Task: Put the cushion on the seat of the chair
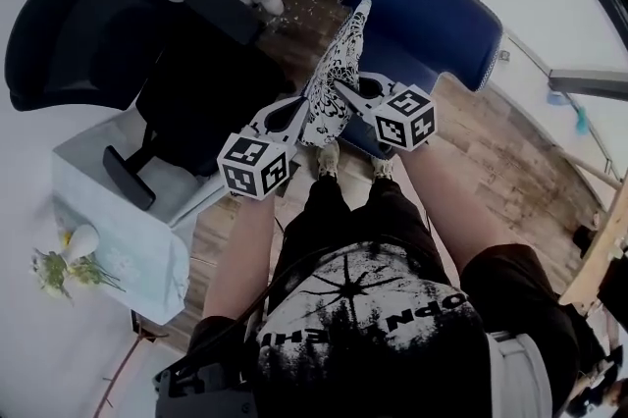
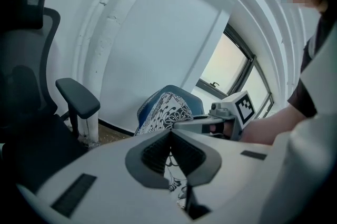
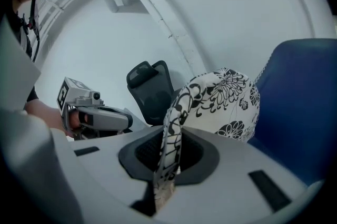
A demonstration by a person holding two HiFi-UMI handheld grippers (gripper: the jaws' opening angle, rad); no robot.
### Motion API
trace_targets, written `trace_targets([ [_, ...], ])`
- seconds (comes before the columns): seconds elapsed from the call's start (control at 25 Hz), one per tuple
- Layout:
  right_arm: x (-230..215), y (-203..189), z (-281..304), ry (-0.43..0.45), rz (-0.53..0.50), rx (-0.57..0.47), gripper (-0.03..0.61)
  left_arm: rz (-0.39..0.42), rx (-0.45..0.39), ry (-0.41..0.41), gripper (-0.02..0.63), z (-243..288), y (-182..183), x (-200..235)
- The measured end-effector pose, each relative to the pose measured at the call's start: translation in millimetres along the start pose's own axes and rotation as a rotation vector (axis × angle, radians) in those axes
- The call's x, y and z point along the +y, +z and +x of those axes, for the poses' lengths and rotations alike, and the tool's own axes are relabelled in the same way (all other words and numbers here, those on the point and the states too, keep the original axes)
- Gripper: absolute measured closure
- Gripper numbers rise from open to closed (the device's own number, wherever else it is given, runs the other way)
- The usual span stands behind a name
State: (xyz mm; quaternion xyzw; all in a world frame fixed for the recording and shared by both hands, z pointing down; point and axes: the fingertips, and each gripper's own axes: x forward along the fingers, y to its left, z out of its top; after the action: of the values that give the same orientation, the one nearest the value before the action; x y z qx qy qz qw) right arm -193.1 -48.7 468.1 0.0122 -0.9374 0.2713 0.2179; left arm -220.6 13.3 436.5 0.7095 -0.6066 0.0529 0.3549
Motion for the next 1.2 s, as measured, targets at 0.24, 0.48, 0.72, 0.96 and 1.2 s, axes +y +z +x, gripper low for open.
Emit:
trace_targets([
  [0.24,-13,-14,41,-0.007,0.047,0.01,0.545,-0.02,0.043,-0.015,0.6,5,-16,31],
  [0.48,-39,-53,32,-0.069,0.115,0.049,0.545,-0.019,0.099,-0.044,0.6,14,-33,31],
  [0.72,-78,-107,1,-0.191,0.242,0.052,0.545,0.004,0.159,-0.097,0.6,31,-51,24],
  [0.96,-106,-147,-20,-0.276,0.305,0.084,0.545,0.043,0.202,-0.128,0.6,55,-68,15],
  [1.2,-138,-189,-41,-0.35,0.351,0.138,0.545,0.069,0.247,-0.157,0.6,86,-87,-4],
])
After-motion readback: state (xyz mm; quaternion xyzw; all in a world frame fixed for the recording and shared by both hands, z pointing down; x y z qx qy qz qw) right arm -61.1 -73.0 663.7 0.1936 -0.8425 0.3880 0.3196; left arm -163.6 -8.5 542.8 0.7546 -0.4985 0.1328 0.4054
